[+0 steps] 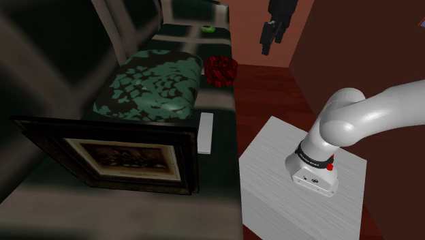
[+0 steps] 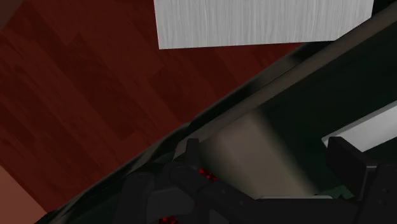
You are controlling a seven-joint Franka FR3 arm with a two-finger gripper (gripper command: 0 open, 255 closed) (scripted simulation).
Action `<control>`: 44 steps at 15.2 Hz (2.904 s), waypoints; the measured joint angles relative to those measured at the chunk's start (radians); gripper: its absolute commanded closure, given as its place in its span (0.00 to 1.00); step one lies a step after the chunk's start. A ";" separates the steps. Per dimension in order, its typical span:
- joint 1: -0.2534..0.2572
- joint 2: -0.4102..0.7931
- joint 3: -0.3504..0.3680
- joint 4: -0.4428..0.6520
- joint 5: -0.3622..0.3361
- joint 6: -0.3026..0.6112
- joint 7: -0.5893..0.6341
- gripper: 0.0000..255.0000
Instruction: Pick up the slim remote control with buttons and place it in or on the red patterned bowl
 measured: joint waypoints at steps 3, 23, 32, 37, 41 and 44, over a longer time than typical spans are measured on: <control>-0.003 -0.003 0.021 -0.034 0.021 0.027 0.047 0.00; -0.071 0.303 0.433 -0.231 0.325 0.543 0.816 0.00; -0.147 0.575 0.587 -0.181 0.279 0.779 1.105 0.00; -0.159 0.633 0.609 -0.204 0.245 0.856 1.133 0.00; -0.160 0.639 0.612 -0.208 0.242 0.867 1.137 0.00; -0.160 0.639 0.614 -0.208 0.241 0.868 1.138 1.00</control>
